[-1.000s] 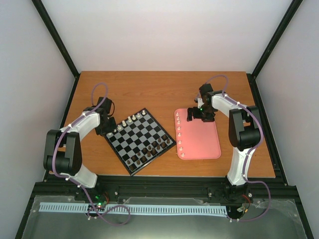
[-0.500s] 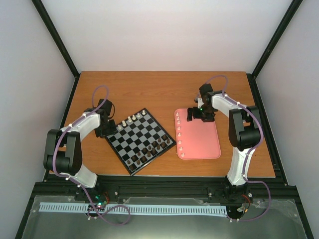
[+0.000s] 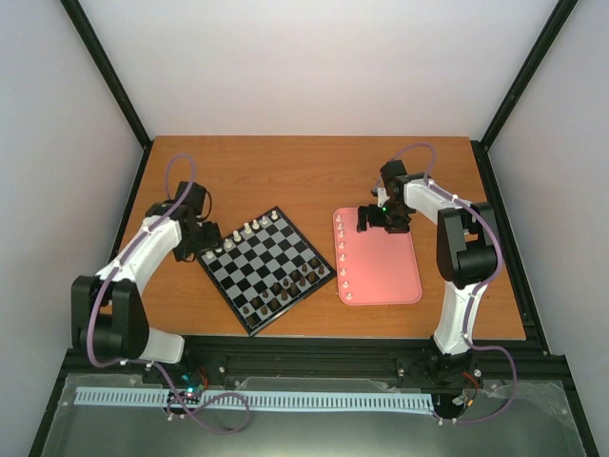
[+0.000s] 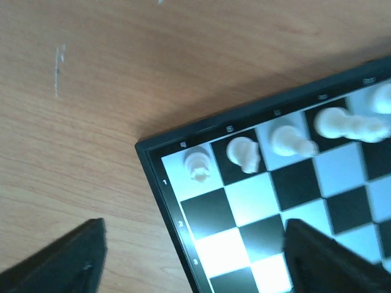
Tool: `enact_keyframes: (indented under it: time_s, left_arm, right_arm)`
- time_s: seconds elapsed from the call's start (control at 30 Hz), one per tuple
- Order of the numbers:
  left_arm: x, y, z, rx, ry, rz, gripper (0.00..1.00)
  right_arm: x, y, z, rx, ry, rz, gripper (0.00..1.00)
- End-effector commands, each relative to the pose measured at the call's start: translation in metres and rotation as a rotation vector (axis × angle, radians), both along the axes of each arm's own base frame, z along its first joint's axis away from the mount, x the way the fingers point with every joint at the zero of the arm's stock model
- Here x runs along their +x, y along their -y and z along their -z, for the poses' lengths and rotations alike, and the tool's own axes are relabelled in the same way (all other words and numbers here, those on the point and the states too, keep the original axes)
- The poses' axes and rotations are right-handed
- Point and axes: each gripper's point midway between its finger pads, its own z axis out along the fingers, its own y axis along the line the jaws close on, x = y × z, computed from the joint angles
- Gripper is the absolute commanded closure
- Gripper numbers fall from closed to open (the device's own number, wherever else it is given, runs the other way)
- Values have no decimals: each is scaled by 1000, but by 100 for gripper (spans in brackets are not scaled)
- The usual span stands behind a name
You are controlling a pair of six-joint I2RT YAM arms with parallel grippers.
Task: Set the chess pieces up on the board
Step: Place the chess piece on the chessboard, then pick up the chess piece from the storage box.
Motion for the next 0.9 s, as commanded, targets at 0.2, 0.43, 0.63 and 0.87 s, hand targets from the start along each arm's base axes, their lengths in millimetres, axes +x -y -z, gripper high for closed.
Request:
enact_keyframes:
  time_s: [0.2,0.43,0.63,0.87]
  left_arm:
    - [26,35,-108,-127,201,127,0]
    - [59,124,-148,-122,249,345,0]
    - [79,172,-165,-155,294,407,1]
    - [60,139,-166,-19,283,413,2]
  right_arm:
    - [-6,2,-12,-22,15,9,0]
    - [-3,7,-38,-42,75,26,0]
    - [11,5,-57,-31,125,37,0]
    - [33,-19,-70,-39,163,-6,1]
